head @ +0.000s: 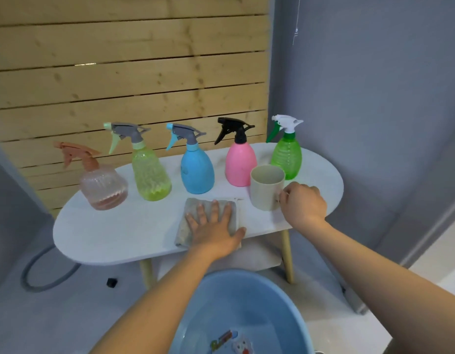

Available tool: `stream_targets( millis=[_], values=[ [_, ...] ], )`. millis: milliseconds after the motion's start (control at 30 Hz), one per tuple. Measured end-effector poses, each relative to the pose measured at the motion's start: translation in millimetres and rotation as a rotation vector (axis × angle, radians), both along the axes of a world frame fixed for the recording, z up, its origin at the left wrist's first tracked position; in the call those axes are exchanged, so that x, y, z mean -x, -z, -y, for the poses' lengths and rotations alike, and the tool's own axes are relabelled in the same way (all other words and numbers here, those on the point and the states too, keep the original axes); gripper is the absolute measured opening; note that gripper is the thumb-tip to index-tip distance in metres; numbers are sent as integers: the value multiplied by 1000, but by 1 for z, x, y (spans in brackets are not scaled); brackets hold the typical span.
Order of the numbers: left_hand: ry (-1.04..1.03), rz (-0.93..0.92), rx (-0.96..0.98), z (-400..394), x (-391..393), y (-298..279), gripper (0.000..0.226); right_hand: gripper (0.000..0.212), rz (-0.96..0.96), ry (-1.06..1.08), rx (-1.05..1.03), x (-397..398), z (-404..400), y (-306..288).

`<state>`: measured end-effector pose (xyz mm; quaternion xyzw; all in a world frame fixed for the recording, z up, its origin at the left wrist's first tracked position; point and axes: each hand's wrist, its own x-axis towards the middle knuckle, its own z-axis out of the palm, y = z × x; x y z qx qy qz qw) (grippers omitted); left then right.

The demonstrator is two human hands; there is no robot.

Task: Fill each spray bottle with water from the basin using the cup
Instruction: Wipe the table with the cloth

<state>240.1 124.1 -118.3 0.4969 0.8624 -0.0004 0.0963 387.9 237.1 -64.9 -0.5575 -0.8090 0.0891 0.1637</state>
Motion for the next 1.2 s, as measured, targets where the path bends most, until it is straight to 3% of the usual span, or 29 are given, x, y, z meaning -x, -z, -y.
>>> stream_targets(
  millis=[267, 400, 934, 1200],
  values=[
    [43, 2, 1, -6, 2, -1, 59, 27, -211, -64, 225, 10, -1, 2],
    [-8, 0, -2, 7, 18, -1, 61, 21, -322, -115, 197, 18, 11, -4],
    [-547, -18, -128, 139, 168, 5, 61, 13, -331, -450, 149, 110, 90, -5],
    [-614, -27, -120, 150, 211, 7, 66, 10, -414, -550, 69, 132, 88, 4]
  ],
)
